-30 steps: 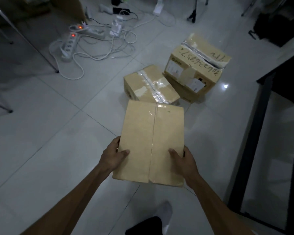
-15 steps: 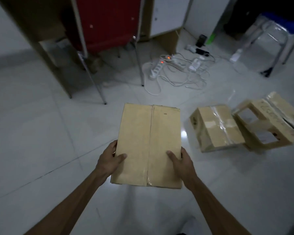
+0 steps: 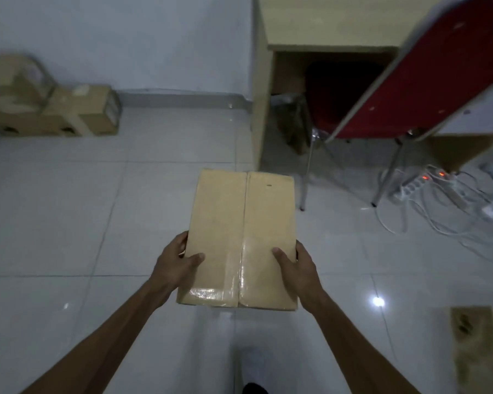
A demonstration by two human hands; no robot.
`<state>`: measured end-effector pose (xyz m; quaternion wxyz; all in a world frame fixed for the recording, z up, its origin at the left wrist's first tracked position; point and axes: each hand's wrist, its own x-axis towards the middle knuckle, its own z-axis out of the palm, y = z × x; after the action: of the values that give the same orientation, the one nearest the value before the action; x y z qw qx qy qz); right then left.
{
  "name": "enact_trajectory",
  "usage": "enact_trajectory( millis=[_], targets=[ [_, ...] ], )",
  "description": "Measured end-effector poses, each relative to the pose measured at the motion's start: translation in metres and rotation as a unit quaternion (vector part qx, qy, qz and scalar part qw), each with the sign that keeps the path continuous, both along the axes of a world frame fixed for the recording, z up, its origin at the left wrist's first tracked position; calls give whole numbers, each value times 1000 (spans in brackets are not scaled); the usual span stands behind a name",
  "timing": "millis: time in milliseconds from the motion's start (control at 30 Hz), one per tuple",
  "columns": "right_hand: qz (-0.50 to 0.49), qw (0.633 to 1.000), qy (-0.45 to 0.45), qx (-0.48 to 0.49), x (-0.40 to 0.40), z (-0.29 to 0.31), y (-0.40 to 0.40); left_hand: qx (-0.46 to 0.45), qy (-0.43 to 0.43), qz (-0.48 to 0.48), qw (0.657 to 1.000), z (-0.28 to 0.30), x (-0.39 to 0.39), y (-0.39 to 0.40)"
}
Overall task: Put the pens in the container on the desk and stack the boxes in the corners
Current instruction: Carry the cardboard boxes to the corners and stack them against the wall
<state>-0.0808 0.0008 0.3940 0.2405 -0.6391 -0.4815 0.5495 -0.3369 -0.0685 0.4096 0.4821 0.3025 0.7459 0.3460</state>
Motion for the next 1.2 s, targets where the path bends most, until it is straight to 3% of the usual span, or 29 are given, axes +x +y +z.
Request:
enact_trajectory(
  millis=[500, 1200],
  targets=[
    [165, 986, -15, -9, -257, -9, 162, -23, -6, 173, 985, -10, -226, 88],
    [255, 965, -24, 50, -695, 29, 367, 25, -6, 229, 973, 11, -633, 251]
  ],
)
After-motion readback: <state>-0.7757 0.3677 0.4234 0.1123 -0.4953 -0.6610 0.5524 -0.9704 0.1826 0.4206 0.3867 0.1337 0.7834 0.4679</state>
